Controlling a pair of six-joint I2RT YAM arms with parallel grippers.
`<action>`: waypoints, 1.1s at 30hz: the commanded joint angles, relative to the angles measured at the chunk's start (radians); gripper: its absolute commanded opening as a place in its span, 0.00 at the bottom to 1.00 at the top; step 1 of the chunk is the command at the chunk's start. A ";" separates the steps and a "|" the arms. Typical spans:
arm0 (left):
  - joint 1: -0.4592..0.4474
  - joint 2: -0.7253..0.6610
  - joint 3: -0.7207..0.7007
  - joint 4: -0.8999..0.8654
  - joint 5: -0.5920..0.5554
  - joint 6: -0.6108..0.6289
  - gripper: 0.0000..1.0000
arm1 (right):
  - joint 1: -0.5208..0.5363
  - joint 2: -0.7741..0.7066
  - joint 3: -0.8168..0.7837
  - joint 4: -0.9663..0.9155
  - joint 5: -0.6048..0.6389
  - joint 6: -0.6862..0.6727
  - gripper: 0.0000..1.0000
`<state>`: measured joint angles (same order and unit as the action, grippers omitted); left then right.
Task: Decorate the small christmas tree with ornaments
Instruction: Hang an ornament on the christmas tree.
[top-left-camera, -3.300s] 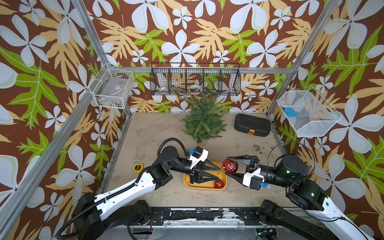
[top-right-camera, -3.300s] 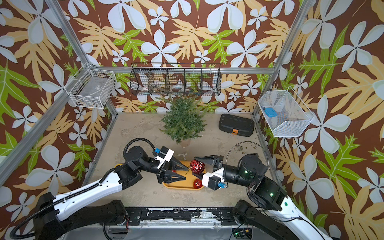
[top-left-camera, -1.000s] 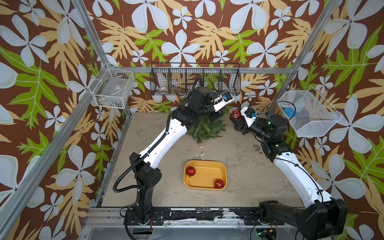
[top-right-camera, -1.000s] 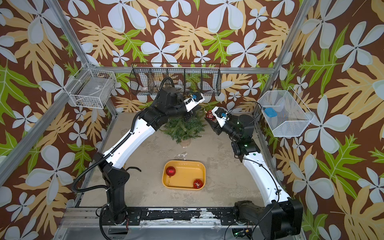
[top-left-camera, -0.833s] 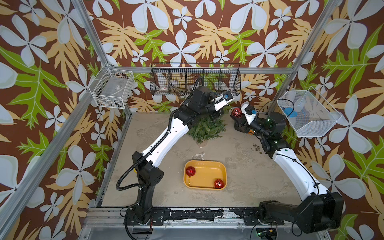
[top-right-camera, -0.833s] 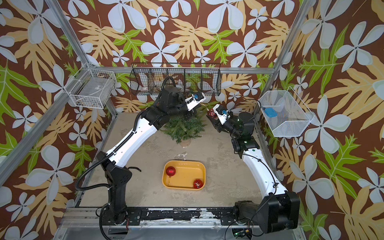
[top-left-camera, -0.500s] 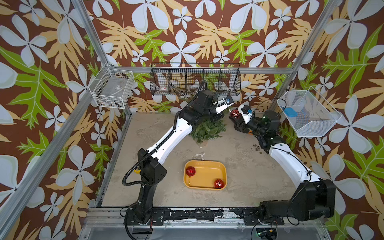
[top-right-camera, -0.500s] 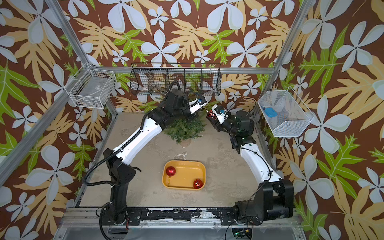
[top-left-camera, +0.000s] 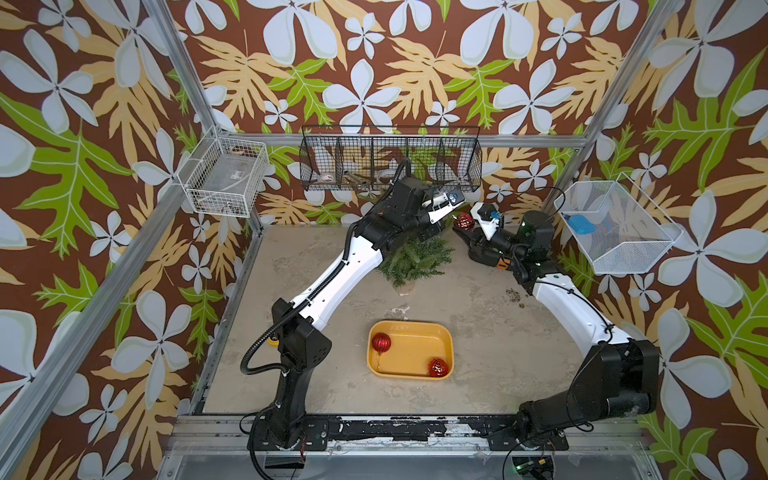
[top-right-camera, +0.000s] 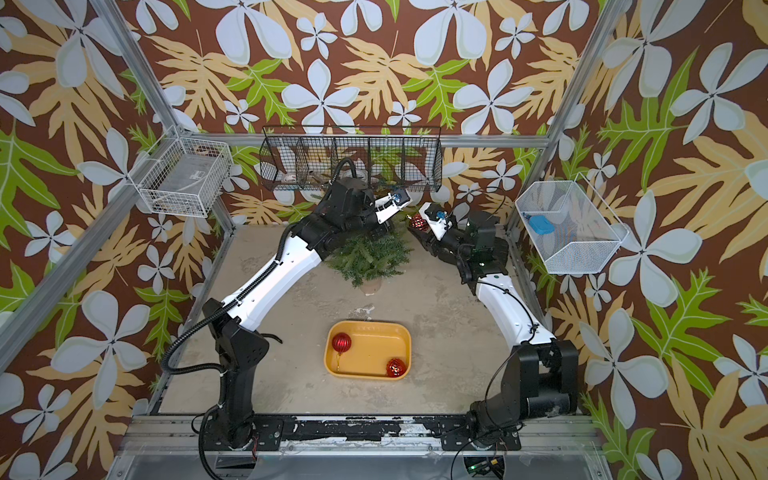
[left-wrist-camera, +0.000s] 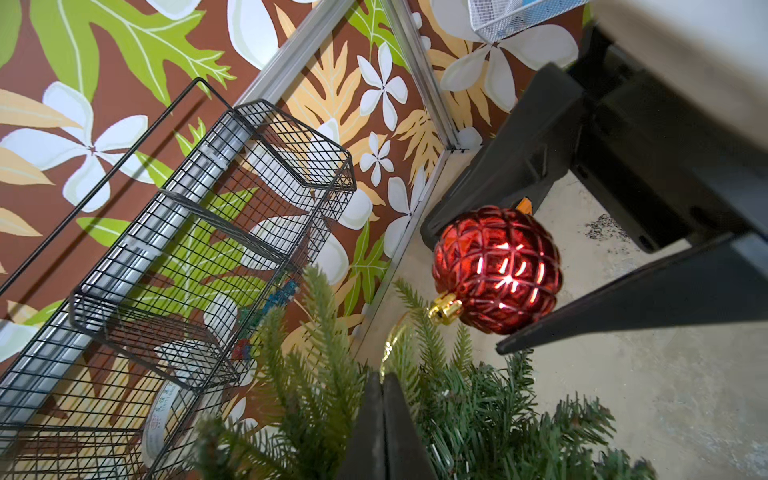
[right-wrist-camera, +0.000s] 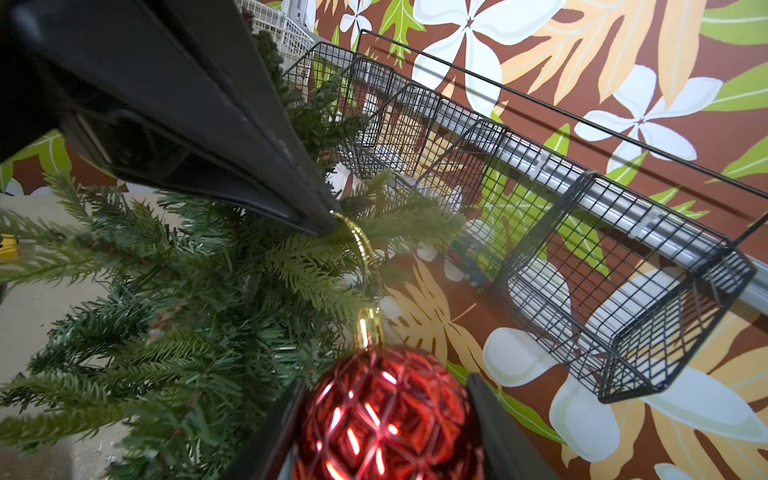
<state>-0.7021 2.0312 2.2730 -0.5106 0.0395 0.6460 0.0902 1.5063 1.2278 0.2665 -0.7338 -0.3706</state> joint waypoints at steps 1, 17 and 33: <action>0.001 0.005 0.006 0.049 -0.052 0.009 0.00 | 0.000 0.013 0.032 -0.011 -0.011 -0.001 0.20; -0.014 0.017 -0.063 0.240 -0.078 0.067 0.00 | 0.000 0.107 0.191 -0.106 0.010 -0.080 0.20; -0.037 -0.007 -0.098 0.285 -0.207 0.131 0.00 | 0.000 0.107 0.209 -0.126 0.109 -0.228 0.19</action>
<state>-0.7376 2.0377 2.1735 -0.2619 -0.1410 0.7685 0.0895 1.6165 1.4376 0.1127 -0.6479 -0.5667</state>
